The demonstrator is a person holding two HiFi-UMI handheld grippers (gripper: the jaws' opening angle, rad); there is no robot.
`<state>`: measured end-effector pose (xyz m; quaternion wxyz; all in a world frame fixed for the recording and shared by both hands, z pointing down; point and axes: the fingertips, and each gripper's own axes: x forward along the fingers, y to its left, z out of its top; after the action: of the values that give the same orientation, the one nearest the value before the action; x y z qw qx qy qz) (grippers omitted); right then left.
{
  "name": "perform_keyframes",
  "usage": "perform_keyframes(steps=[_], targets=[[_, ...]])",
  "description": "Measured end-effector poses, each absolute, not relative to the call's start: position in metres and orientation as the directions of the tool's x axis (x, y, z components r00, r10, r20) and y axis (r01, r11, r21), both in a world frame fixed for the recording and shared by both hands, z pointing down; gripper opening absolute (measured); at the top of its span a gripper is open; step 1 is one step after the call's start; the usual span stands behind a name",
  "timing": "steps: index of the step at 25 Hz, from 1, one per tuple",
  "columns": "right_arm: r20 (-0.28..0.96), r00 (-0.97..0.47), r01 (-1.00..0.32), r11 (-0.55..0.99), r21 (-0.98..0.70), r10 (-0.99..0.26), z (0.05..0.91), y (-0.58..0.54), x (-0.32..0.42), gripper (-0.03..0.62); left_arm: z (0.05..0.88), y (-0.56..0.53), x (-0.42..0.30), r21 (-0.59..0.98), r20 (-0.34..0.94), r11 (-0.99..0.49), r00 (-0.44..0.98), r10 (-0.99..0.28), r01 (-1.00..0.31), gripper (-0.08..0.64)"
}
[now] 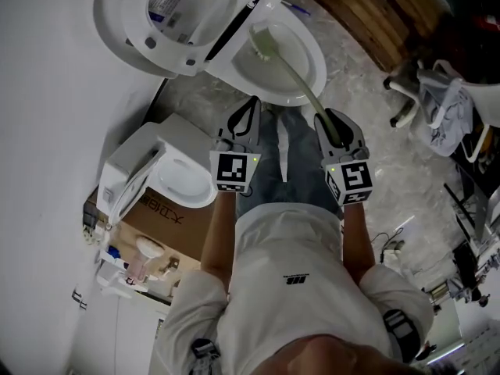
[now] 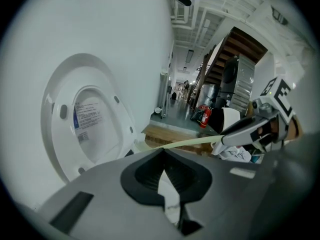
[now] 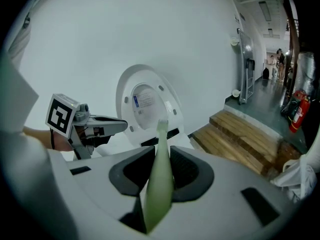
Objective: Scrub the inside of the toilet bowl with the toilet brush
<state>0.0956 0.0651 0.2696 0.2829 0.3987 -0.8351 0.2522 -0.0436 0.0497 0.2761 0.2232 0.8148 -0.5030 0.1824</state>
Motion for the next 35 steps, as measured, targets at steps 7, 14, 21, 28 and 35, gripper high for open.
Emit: perform_keyframes(steps=[7,14,21,28,35], targets=[[0.703,-0.513,-0.809,0.55,-0.205,-0.492,0.31,0.064,0.102,0.087,0.324,0.042,-0.038,0.205,0.543,-0.373,0.422,-0.726,-0.905,0.011],[0.747,-0.49,-0.816,0.539,-0.211,-0.45,0.358,0.074,0.107,0.087,0.371,0.051,-0.028,0.231,0.581,-0.378,0.438,-0.686,-0.897,0.011],[0.769,-0.484,-0.812,0.541,-0.217,-0.418,0.398,0.076,0.104,0.087,0.406,0.059,-0.024,0.255,0.604,-0.369,0.445,-0.661,-0.894,0.011],[0.793,-0.485,-0.796,0.562,-0.225,-0.369,0.44,0.081,0.095,0.087,0.443,0.073,-0.019,0.286,0.626,-0.357,0.455,-0.633,-0.889,0.011],[0.81,-0.482,-0.786,0.574,-0.231,-0.334,0.467,0.085,0.089,0.087,0.47,0.082,-0.018,0.306,0.647,-0.337,0.455,-0.612,-0.89,0.011]])
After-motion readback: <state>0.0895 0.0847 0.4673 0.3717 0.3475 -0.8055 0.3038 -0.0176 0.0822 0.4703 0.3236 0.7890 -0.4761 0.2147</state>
